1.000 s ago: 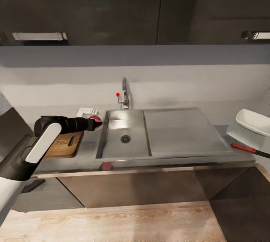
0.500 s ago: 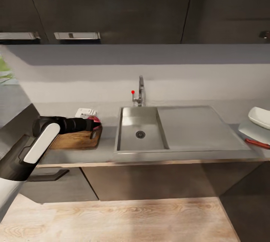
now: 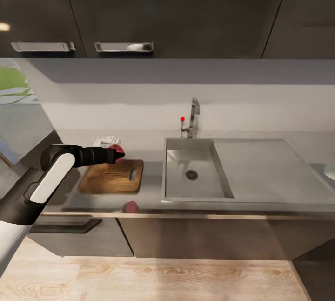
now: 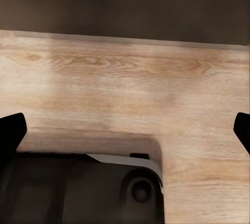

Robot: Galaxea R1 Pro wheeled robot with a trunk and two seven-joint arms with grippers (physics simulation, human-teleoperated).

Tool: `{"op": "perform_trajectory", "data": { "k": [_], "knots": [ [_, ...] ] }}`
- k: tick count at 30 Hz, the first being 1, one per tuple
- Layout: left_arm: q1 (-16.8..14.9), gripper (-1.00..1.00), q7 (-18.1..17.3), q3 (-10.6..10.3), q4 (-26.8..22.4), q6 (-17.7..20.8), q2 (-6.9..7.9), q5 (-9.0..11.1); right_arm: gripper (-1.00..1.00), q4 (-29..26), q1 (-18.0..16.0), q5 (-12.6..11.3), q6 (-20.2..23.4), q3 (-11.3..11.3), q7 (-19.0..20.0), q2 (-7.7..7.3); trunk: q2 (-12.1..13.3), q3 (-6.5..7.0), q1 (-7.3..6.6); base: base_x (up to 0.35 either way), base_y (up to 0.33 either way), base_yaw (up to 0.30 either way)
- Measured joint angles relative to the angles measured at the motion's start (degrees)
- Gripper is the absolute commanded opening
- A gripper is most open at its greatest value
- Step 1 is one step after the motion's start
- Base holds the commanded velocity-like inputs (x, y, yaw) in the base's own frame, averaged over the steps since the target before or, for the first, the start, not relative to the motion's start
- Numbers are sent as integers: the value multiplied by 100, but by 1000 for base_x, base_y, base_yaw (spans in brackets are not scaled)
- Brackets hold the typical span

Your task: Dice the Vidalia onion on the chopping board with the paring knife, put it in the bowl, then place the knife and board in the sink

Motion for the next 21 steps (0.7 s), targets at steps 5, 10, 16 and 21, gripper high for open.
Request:
{"op": "perform_trajectory", "data": {
  "k": [5, 10, 16, 21],
  "knots": [
    [2, -100, 0, -6, 28, 4, -2, 1, 100, 0, 0, 5, -5, 0, 3, 0, 1, 0, 2, 90, 11, 1],
    [24, -100, -2, -17, 33, 6, 5, 2, 100, 0, 0, 5, -1, 0, 4, 0, 1, 0, 2, 9, 1, 0],
    [306, -100, -1, -14, 32, -1, 7, -13, 100, 0, 0, 4, 0, 0, 2, 0, 1, -8, 2, 1, 0, 25],
    [353, -100, 4, -11, 26, -2, 70, -35, 100, -1, 0, 1, 0, 0, -1, 0, 1, -40, 3, 0, 0, 72]
  ]
}}
